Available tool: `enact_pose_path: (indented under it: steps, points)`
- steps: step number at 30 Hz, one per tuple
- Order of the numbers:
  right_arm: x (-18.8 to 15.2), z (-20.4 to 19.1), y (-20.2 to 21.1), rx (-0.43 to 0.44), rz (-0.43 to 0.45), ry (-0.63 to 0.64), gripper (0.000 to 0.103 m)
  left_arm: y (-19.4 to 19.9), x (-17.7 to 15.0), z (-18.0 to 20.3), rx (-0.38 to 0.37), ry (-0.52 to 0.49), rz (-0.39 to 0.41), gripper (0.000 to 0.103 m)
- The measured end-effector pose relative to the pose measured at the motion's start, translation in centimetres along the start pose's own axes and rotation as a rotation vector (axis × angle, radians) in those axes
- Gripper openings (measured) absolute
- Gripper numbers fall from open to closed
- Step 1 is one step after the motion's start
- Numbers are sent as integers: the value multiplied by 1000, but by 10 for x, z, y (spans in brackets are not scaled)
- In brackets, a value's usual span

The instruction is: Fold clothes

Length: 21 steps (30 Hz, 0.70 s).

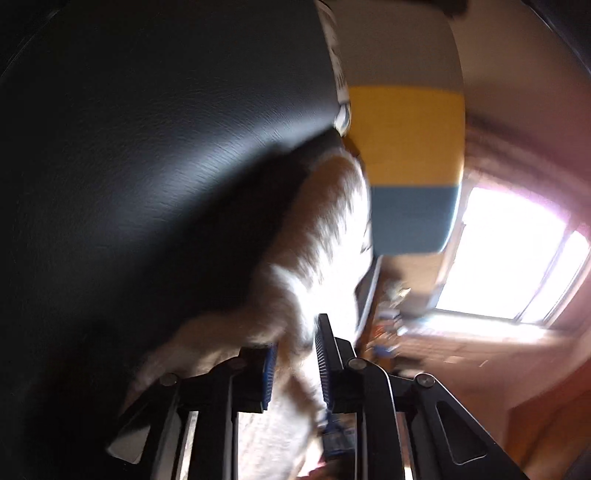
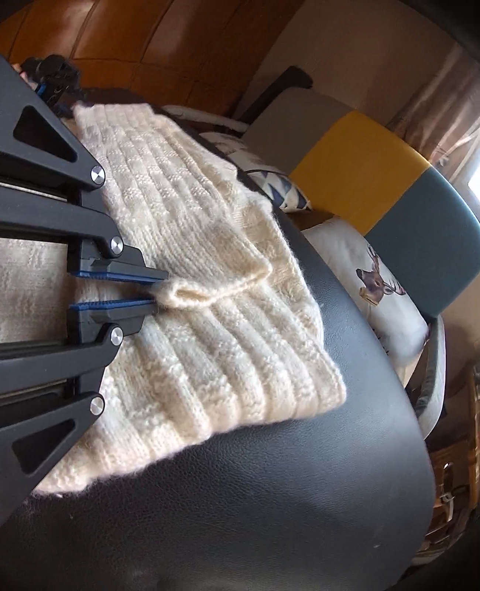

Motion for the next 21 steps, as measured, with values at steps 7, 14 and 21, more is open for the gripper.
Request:
enact_pose_path:
  steps: [7, 14, 21]
  points:
    - [9, -12, 37, -200, 42, 155, 22, 14, -3, -7, -23, 54, 47, 11]
    - [4, -81, 24, -117, -2, 370, 23, 55, -7, -17, 9, 5, 2, 33]
    - [2, -98, -23, -102, -99, 380, 23, 61, 31, 26, 135, -229, 36, 49]
Point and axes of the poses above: each gripper's, at about its wrist camera, not at the fingertips, and y roughly against the way its jaws point, z to its right, x to its top, the point moved 6 cm from there along -y, roughly the way its jaws point, and after that the axes turned 7 degrees about y, right-handed, at the moved point
